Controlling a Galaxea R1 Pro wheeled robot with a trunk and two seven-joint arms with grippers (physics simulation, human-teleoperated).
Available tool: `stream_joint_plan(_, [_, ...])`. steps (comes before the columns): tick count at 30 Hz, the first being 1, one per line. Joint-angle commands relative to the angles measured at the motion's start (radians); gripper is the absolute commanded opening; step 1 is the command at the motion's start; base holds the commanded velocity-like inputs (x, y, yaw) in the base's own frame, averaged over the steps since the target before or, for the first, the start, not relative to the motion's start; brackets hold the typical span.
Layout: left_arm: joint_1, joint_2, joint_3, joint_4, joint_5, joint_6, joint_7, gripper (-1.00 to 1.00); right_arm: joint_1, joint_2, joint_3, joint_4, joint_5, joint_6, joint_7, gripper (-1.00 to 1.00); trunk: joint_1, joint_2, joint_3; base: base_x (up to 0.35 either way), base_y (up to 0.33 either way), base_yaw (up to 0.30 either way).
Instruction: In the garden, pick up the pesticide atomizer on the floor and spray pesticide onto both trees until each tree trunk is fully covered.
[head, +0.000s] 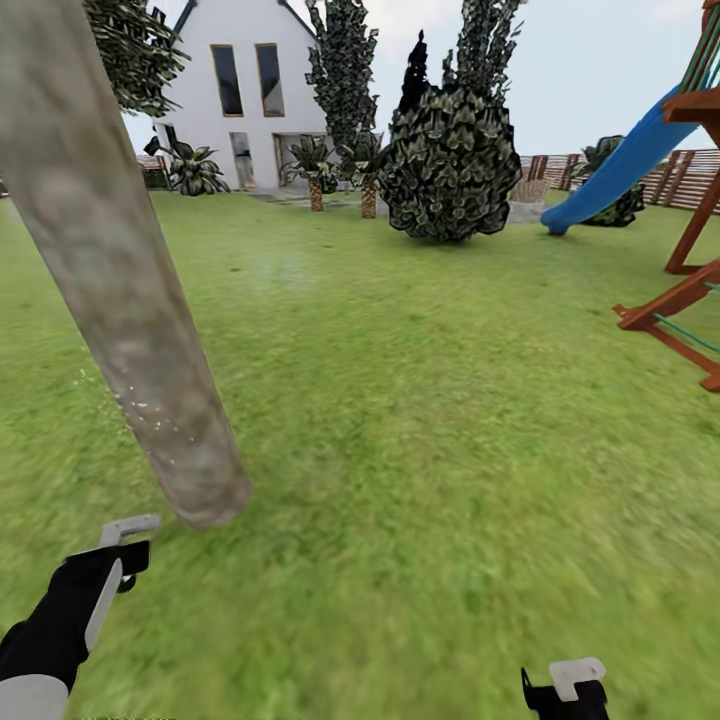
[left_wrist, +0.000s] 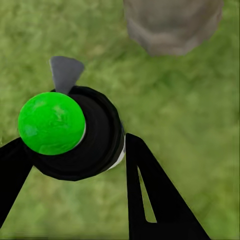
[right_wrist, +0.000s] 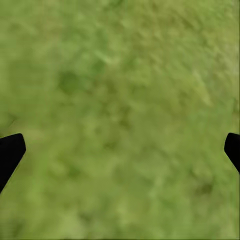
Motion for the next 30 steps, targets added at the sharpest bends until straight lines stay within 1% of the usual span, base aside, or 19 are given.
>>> stream_joint_plan(1, [-0.001,0.000,-0.001,-0.001,-0.005,0.005,0.008,-1.00,-0.001,0.000,-0.005,0.002,0.011,-0.003,-0.005,1.00,0.000,0.000,-0.001,0.189,-0.110,0.276])
stream_joint_plan(2, [-0.001,-0.001,-0.003,-0.001,-0.005,0.005,0.007,-1.00,-0.001,0.000,-0.005,0.002,0.011,-0.003,-0.005,1.00,0.000,0.000,-0.001,0.215,-0.135,0.257])
stream_joint_plan(4, [-0.001,-0.026,-0.004,-0.005,-0.012,0.001,0.006,-1.00,-0.001,-0.001,-0.005,0.002,0.011,-0.003,-0.005,1.00,0.000,0.000,-0.001,0.238,-0.156,0.052])
stream_joint_plan(5, [-0.001,-0.033,-0.004,-0.007,-0.014,0.000,0.006,-1.00,-0.001,-0.001,-0.006,0.002,0.011,-0.003,-0.005,1.00,0.000,0.000,-0.001,0.242,-0.160,0.012])
stream_joint_plan(7, [-0.001,-0.037,-0.004,-0.009,-0.015,0.000,0.006,-1.00,-0.001,-0.001,-0.006,0.002,0.011,-0.003,-0.005,1.00,0.000,0.000,-0.001,0.243,-0.160,0.005])
stream_joint_plan(13, [-0.001,-0.037,-0.004,-0.013,-0.018,-0.001,0.006,-1.00,-0.001,-0.002,-0.006,0.002,0.011,-0.003,-0.005,1.00,0.000,0.000,-0.001,0.304,-0.059,0.000])
stream_joint_plan(17, [-0.001,-0.037,-0.004,-0.015,-0.018,-0.001,0.006,-1.00,-0.001,-0.002,-0.006,0.002,0.011,-0.003,-0.005,1.00,0.000,0.000,-0.001,0.260,-0.158,0.011])
stream_joint_plan(30, [-0.001,-0.037,-0.004,-0.015,-0.018,-0.001,0.006,-1.00,-0.001,-0.001,-0.006,0.002,0.011,-0.003,-0.005,1.00,0.000,0.000,-0.001,0.203,-0.211,0.264])
